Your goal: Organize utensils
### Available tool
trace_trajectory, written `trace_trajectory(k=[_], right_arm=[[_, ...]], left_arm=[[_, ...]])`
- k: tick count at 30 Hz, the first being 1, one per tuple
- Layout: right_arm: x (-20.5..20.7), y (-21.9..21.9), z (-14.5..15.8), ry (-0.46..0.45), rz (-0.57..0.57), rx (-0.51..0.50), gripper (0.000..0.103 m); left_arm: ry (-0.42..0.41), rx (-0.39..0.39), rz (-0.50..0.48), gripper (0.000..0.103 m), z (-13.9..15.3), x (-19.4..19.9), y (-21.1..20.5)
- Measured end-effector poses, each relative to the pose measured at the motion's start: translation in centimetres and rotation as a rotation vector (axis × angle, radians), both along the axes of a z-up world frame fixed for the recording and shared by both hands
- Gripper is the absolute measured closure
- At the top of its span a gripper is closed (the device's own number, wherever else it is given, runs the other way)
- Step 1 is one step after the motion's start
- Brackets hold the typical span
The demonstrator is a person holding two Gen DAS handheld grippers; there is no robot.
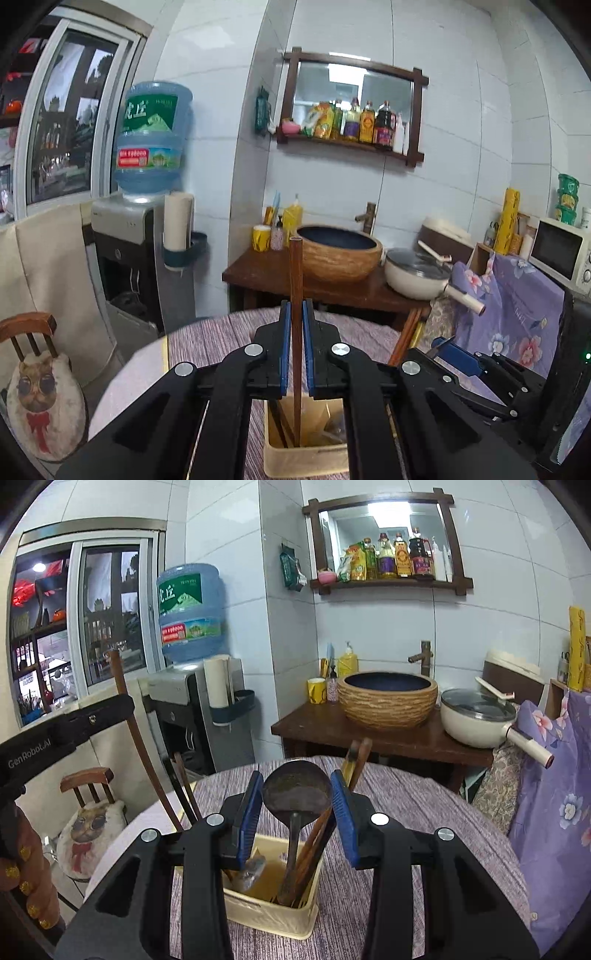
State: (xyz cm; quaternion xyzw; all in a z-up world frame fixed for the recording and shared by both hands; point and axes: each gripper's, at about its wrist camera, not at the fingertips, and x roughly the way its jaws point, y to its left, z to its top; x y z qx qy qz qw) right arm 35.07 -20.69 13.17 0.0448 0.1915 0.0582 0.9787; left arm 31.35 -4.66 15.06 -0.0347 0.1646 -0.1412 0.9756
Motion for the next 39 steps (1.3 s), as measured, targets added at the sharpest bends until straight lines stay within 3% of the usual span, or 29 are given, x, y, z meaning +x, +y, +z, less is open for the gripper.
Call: trace_trajectory(k=[9,18,27,29,31,32,33,36,39], right_arm=[[0.5,1.2,-4.7,0.061,-0.004,-0.041,0.065],[0.2,2.0,-6.2,0.057,-0.006,-0.077,0.065],[-2.2,1.4,-5.1,-0.007,0.005,-0.068,0.041],[-3.1,1.0,-4.8,-0.021,0.002,-0.063,0.036],[-4.2,0.5,-4.5,-0.033,-0.007,-0.066,0.029],[-4.6,0.2,-4.5,-0.035,-0.012,-0.066,0.024],[-5.3,-0.2,-4.5,-0.038,-0.018,-0.062,0.015],[-7.5,-1.5,-5.1,-0.024,-0.036,-0.04,0.01],[-10.2,-2.4,-6.8,0.007,-0.021,-0.022,0.006]], left_arm=[[0.09,0.026,0.019,0.096,-4.7,0.9,-0.1],[0.093,0.061,0.028,0.096,-5.9,0.7,-0.3],[0.08,0.054,0.02,0.091,-5.4,-1.0,0.5],[0.068,0.042,0.024,0.074,-5.2,-1.8,1.0],[0.036,0.029,0.04,0.042,-5.0,-3.1,1.8],[0.014,0.025,0.053,0.032,-5.0,-4.0,2.3],[-0.002,0.024,0.062,0.028,-5.0,-4.8,2.7],[-0.029,0.022,0.069,0.008,-5.7,-7.5,4.0],[-0.048,0.0,0.071,0.005,-7.3,-10.6,5.1]])
